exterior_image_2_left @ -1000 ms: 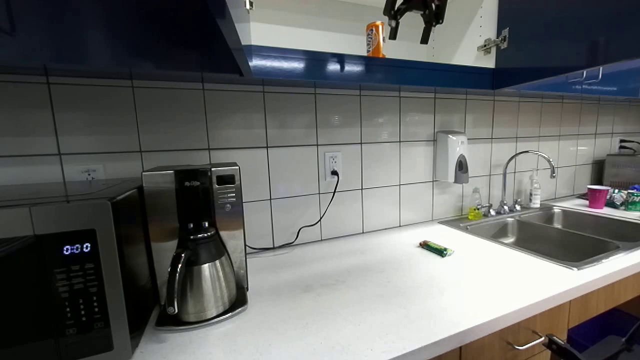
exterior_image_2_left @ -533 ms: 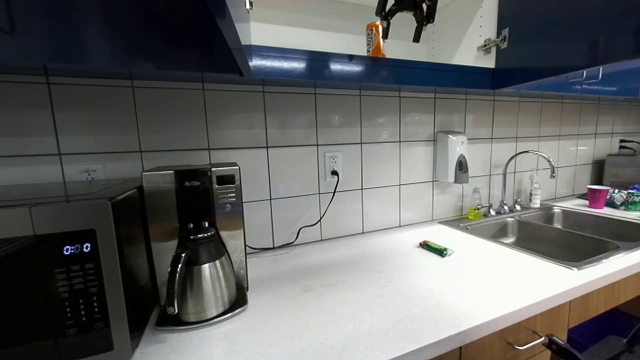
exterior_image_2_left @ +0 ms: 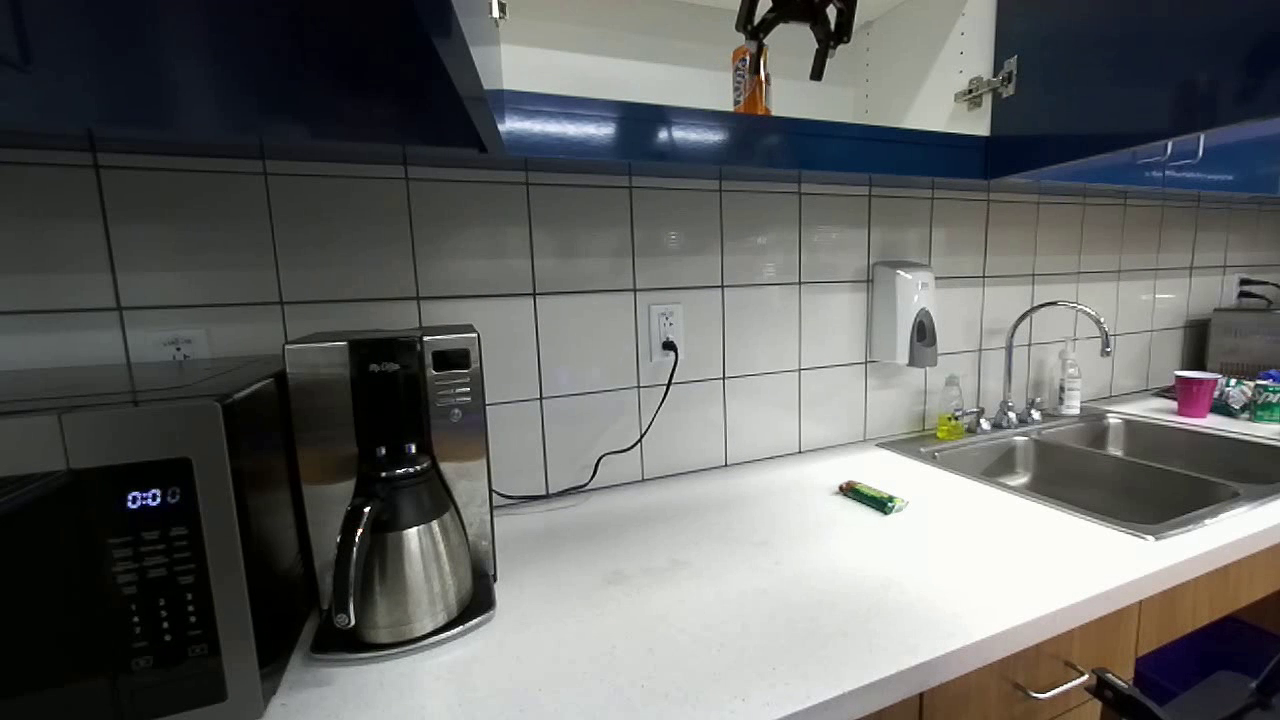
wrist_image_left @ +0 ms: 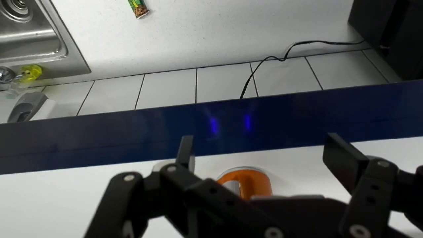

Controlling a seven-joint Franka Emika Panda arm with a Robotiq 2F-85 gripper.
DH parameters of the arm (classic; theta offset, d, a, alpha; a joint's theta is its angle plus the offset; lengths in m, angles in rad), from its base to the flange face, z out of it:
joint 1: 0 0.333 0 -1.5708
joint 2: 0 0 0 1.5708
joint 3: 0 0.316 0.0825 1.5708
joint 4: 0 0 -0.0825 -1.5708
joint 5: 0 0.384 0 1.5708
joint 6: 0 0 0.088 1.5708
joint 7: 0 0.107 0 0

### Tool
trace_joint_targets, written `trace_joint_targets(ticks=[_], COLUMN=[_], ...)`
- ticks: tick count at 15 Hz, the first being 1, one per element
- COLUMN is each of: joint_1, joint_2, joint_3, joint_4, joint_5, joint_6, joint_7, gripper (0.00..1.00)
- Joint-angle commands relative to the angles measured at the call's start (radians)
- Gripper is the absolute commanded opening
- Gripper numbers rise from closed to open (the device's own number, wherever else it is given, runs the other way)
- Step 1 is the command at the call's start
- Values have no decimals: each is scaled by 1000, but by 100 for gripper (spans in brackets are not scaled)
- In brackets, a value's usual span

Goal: Pick up the can bottle from the shelf and put it on the table

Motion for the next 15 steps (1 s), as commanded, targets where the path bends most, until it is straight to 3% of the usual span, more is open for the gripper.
trace_joint_targets(ticks=[1, 15], joint_1=[-9, 15], joint_2=[76, 211], joint_3=[16, 5], joint_4=[114, 272], joint_5=[-40, -77], joint_6=[-25, 1], joint_7=[44, 100], gripper=[100, 100])
